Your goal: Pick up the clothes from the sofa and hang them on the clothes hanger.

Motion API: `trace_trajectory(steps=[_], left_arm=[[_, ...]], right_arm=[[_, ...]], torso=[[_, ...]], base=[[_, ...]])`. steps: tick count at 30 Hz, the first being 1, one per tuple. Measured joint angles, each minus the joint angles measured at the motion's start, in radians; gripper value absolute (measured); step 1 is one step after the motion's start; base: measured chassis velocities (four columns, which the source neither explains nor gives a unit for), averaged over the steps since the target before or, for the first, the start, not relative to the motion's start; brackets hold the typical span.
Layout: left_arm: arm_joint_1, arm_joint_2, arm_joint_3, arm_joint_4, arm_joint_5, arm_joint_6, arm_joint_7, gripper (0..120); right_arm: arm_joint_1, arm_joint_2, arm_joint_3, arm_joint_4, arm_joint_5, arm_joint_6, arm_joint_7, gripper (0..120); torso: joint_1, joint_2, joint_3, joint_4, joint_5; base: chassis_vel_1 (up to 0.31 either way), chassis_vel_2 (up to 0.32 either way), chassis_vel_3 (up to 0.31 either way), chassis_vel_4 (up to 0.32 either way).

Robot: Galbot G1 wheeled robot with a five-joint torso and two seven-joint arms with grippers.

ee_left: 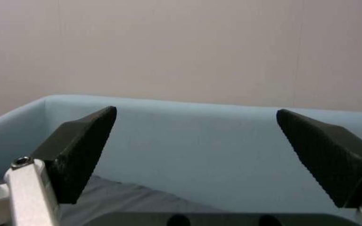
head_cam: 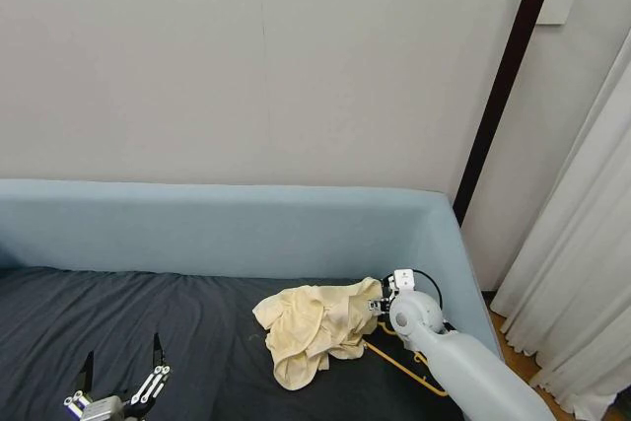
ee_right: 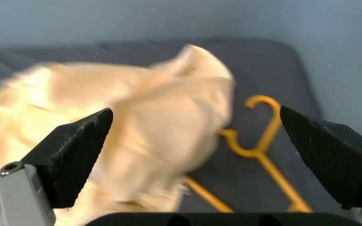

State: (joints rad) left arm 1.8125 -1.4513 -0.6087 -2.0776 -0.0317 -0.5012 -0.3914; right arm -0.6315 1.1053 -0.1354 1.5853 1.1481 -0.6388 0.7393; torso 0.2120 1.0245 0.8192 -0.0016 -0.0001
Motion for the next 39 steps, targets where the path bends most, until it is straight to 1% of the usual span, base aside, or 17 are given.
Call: trace_trajectory(steps=[2, 5, 7, 9, 11, 14, 16, 17, 20, 21, 24, 30, 33, 34, 36, 37, 39], left_arm=[[0.0, -0.005, 0.006, -0.001, 0.006, -0.002, -0.001, 100], [0.001, -0.008, 0.01, -0.004, 0.01, -0.002, -0.001, 100], [0.003, -0.01, 0.012, -0.006, 0.014, -0.002, -0.001, 100], [0.004, -0.012, 0.012, -0.007, 0.017, -0.002, -0.001, 100], [0.005, -0.013, 0.012, -0.007, 0.018, -0.002, -0.002, 100], [0.009, -0.016, 0.007, -0.007, 0.022, -0.002, -0.004, 100], [0.01, -0.016, 0.005, -0.007, 0.023, -0.002, -0.005, 100], [0.011, -0.017, 0.002, -0.007, 0.023, -0.003, -0.006, 100], [0.012, -0.019, -0.003, -0.002, 0.024, -0.008, -0.009, 100], [0.012, -0.019, -0.003, -0.002, 0.024, -0.008, -0.009, 100], [0.012, -0.018, -0.008, 0.004, 0.024, -0.01, -0.012, 100], [0.01, -0.011, -0.015, 0.009, 0.02, -0.012, -0.017, 100], [0.01, -0.007, -0.018, 0.011, 0.019, -0.014, -0.018, 100], [0.01, -0.006, -0.02, 0.012, 0.019, -0.014, -0.02, 100], [0.009, -0.001, -0.024, 0.015, 0.018, -0.016, -0.023, 100], [0.009, -0.001, -0.024, 0.015, 0.018, -0.016, -0.023, 100], [0.008, 0.003, -0.027, 0.018, 0.017, -0.018, -0.026, 100]], right_arm=[[-0.014, -0.001, 0.012, 0.03, 0.041, 0.048, -0.019, 100], [-0.021, 0.004, 0.024, 0.039, 0.082, 0.069, -0.023, 100], [-0.025, 0.017, 0.044, 0.035, 0.145, 0.086, -0.017, 100], [-0.023, 0.039, 0.071, 0.015, 0.208, 0.086, 0.015, 100], [-0.02, 0.048, 0.083, 0.008, 0.231, 0.079, 0.032, 100], [-0.004, 0.092, 0.128, -0.021, 0.3, 0.037, 0.094, 100], [0.001, 0.104, 0.131, -0.032, 0.308, 0.03, 0.104, 100], [0.006, 0.122, 0.131, -0.051, 0.311, 0.026, 0.108, 100], [0.018, 0.17, 0.126, -0.089, 0.3, 0.02, 0.109, 100], [0.018, 0.17, 0.126, -0.089, 0.3, 0.02, 0.109, 100], [0.027, 0.203, 0.104, -0.112, 0.263, 0.009, 0.101, 100], [0.042, 0.236, 0.058, -0.156, 0.156, -0.002, 0.066, 100], [0.047, 0.246, 0.052, -0.173, 0.134, -0.002, 0.055, 100], [0.049, 0.251, 0.051, -0.183, 0.121, -0.002, 0.048, 99], [0.057, 0.267, 0.048, -0.213, 0.076, -0.002, 0.027, 93], [0.057, 0.267, 0.048, -0.213, 0.076, -0.002, 0.027, 93], [0.064, 0.28, 0.045, -0.24, 0.039, -0.002, 0.01, 85]], torso=[[0.0, 0.0, 0.0, 0.0, 0.0], [0.0, 0.0, 0.0, 0.0, 0.0], [0.0, 0.0, 0.0, 0.0, 0.0], [0.0, 0.0, 0.0, 0.0001, 0.0], [0.0, 0.0, 0.0, 0.0, 0.0], [0.0, 0.0, 0.0, 0.0001, -0.0001], [0.0, 0.0, 0.0, 0.0001, -0.0001], [0.0, 0.0, 0.0, 0.0001, 0.0], [0.0, 0.0, 0.0, 0.0001, -0.0001], [0.0, 0.0, 0.0, 0.0001, -0.0001], [0.0, 0.0, 0.0, 0.0002, -0.0002], [0.0, 0.0, 0.0, 0.0, -0.0001], [0.0, 0.0, 0.0, 0.0, -0.0001], [0.0, 0.0, 0.0, 0.0, -0.0001], [0.0, 0.0, 0.0, 0.0, -0.0001], [0.0, 0.0, 0.0, 0.0, -0.0001], [0.0, 0.0, 0.0, 0.0001, -0.0001]], base=[[0.0, 0.0, 0.0, 0.0], [0.0, 0.0, 0.0, 0.0], [0.0, 0.0, 0.0, 0.0], [0.0, 0.0, 0.0, 0.0], [0.0, 0.0, 0.0, 0.0], [0.0, 0.0, 0.0, 0.0], [0.0, 0.0, 0.0, 0.0], [0.0, 0.0, 0.0, 0.0], [0.0, 0.0, 0.0, 0.0], [0.0, 0.0, 0.0, 0.0], [0.0, 0.0, 0.0, 0.0], [0.0, 0.0, 0.0, 0.0], [0.0, 0.0, 0.0, 0.0], [0.0, 0.0, 0.0, 0.0], [0.0, 0.0, 0.0, 0.0], [0.0, 0.0, 0.0, 0.0], [0.0, 0.0, 0.0, 0.0]])
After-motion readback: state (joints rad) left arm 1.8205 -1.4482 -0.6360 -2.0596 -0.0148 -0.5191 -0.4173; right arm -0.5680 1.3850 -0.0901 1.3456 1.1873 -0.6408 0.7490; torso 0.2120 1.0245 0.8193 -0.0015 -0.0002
